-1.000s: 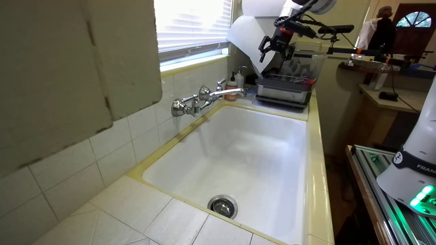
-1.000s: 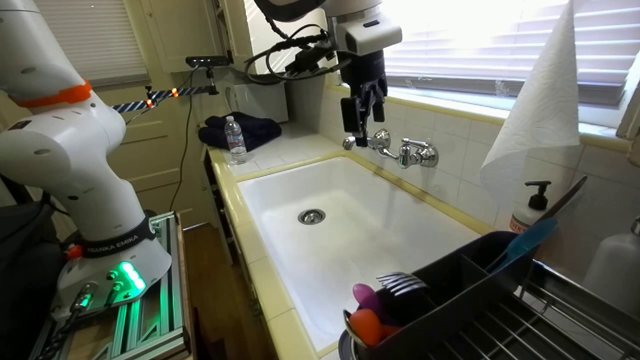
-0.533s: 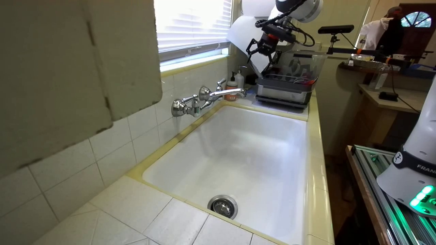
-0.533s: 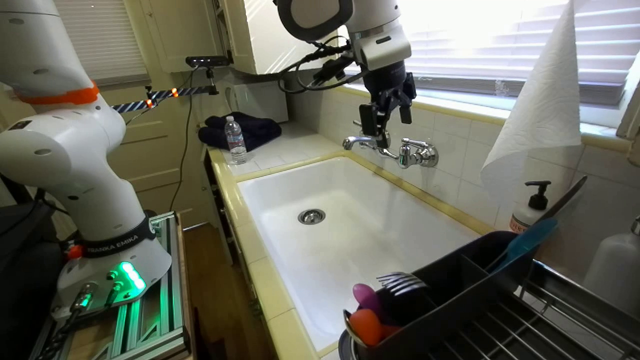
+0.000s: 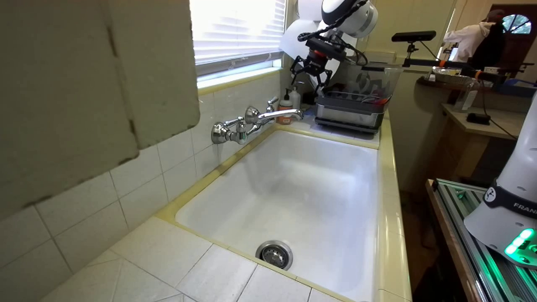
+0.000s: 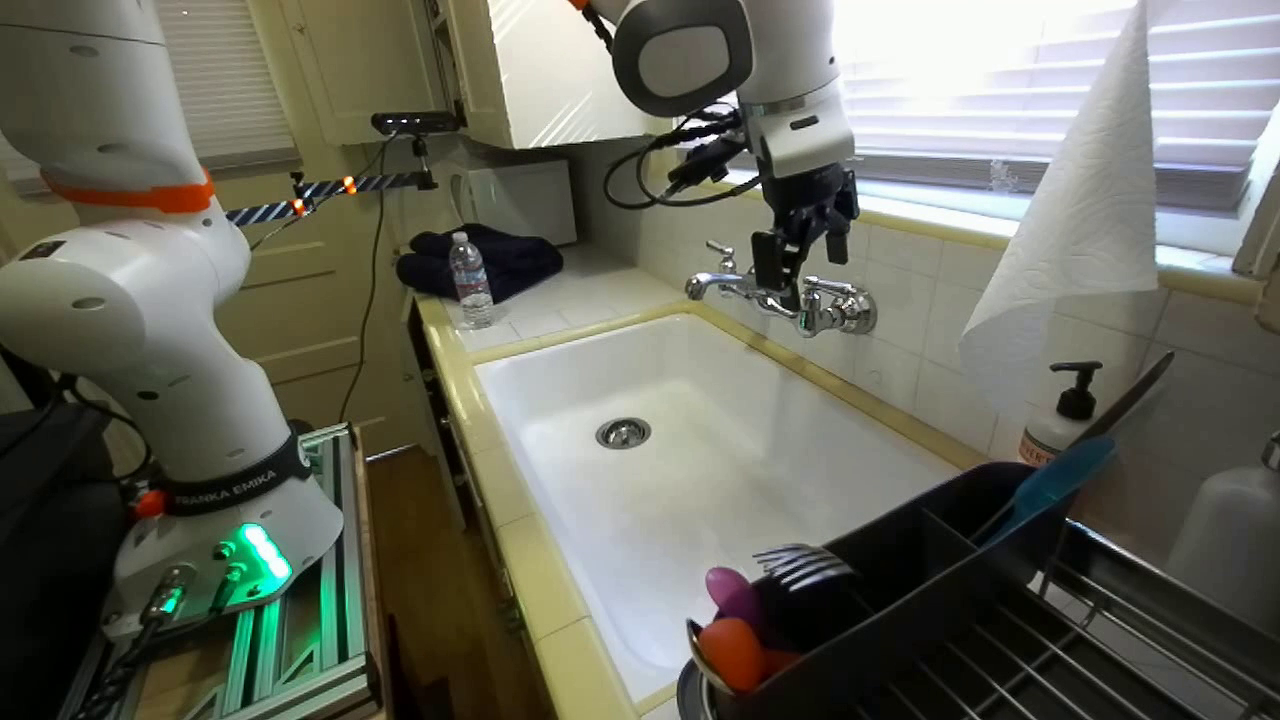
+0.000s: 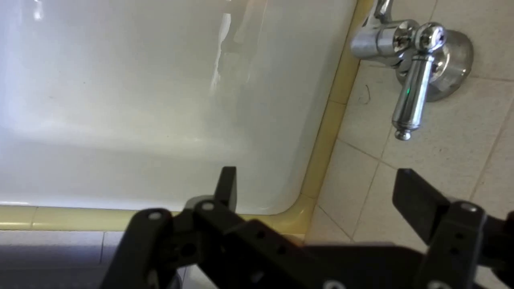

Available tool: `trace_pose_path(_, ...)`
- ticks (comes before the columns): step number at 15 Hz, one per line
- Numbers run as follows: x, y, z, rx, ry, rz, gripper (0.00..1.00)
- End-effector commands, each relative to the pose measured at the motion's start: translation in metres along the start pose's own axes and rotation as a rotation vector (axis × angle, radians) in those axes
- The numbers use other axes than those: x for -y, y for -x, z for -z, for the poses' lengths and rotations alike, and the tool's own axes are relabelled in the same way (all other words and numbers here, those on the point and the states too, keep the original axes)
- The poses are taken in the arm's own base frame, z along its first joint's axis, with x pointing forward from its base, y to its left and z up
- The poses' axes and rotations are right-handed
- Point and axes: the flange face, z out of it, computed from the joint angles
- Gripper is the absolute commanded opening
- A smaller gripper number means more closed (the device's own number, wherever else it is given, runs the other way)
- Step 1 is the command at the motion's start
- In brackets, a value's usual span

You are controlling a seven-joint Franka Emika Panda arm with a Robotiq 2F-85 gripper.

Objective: Open the tap

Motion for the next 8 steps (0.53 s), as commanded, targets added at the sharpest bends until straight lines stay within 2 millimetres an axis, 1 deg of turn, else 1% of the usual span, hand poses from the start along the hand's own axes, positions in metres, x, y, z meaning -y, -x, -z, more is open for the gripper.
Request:
trace_pose_path(1, 0.022, -0.007, -0.013, 0.033, 0.001, -0.003, 1.00)
trace_pose_path(4, 0.036, -0.010, -0.024, 0.051, 0.009, 0.014, 1.00)
trace_pose_path(8, 0.052, -0.009, -0.044, 0.090, 0.039, 0.028, 1.00)
